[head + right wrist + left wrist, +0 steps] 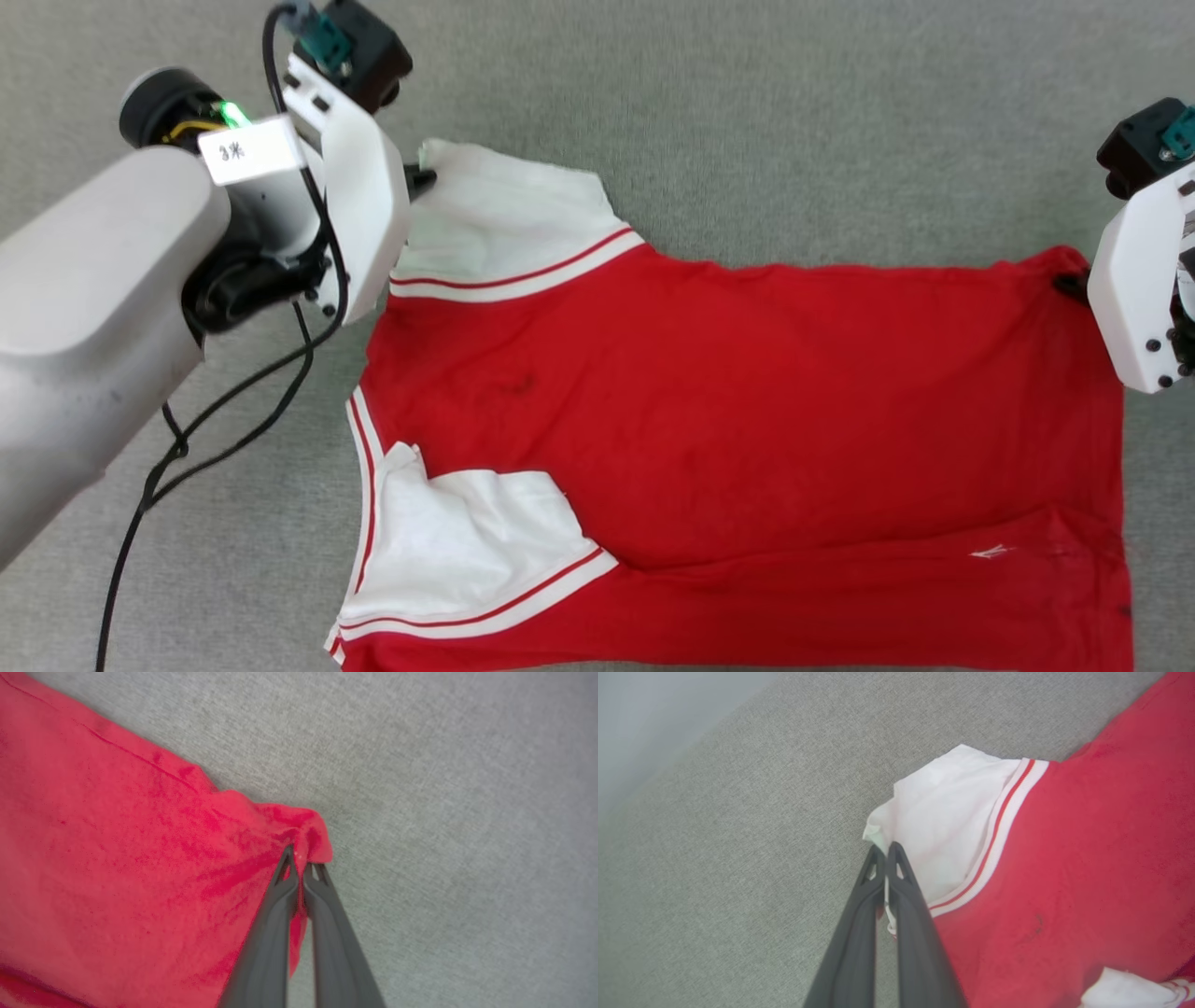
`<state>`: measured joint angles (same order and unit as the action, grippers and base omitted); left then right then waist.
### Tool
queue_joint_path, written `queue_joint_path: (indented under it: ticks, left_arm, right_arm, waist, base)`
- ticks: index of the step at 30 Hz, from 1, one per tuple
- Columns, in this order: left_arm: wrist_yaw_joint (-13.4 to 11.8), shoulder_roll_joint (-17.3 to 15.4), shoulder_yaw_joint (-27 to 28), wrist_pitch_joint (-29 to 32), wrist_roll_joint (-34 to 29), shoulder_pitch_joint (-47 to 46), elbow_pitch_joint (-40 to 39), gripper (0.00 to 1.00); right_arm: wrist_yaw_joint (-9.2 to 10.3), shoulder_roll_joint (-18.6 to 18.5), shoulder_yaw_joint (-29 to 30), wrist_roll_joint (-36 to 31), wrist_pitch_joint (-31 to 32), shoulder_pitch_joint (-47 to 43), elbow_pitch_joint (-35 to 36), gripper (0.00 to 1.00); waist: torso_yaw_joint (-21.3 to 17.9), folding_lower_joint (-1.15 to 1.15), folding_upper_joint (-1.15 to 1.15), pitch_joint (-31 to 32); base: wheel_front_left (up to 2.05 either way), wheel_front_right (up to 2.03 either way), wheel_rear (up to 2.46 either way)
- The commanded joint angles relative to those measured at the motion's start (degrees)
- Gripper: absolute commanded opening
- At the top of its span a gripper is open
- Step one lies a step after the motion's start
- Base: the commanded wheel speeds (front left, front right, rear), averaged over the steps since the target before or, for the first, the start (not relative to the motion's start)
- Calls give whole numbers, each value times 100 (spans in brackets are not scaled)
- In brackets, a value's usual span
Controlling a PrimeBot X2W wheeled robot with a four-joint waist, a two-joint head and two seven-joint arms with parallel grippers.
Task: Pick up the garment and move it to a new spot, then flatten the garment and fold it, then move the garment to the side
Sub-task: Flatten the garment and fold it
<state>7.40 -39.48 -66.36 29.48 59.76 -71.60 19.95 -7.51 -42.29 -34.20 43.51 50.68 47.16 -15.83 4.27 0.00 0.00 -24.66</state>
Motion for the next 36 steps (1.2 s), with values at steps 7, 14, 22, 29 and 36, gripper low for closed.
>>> queue_joint_path:
  ticks: [7, 14, 22, 29, 36]
  left_arm:
    - [1, -306, -190, -352, 61, 535, -364, 0]
    - [-207, -748, -323, -622, 165, 1337, -967, 0]
    - [-663, -1236, -500, -844, 357, 2503, -1753, 0]
    - [-985, -1403, -614, -980, 380, 3388, -2034, 0]
    - [-1048, -1166, -644, -1116, 478, 3874, -1713, 0]
  right_arm:
    - [4, -301, -126, 174, -849, -534, 341, 0]
    - [4, -488, -53, 349, -1441, -1364, 555, 0]
    - [4, -641, -6, 422, -1747, -2498, 736, 0]
    - [4, -638, 225, 497, -1878, -3355, 824, 0]
    - [4, -339, 289, 344, -1904, -3612, 588, 0]
  waist:
    - [14, 0, 0, 774]
    - [9, 0, 0, 1342]
    - [20, 0, 0, 1783]
    - [35, 0, 0, 1822]
    - [22, 0, 0, 1675]
  base:
    - [0, 0, 0]
    - [0, 0, 0]
    - [0, 0, 0]
    - [0, 0, 0]
    - [0, 0, 0]
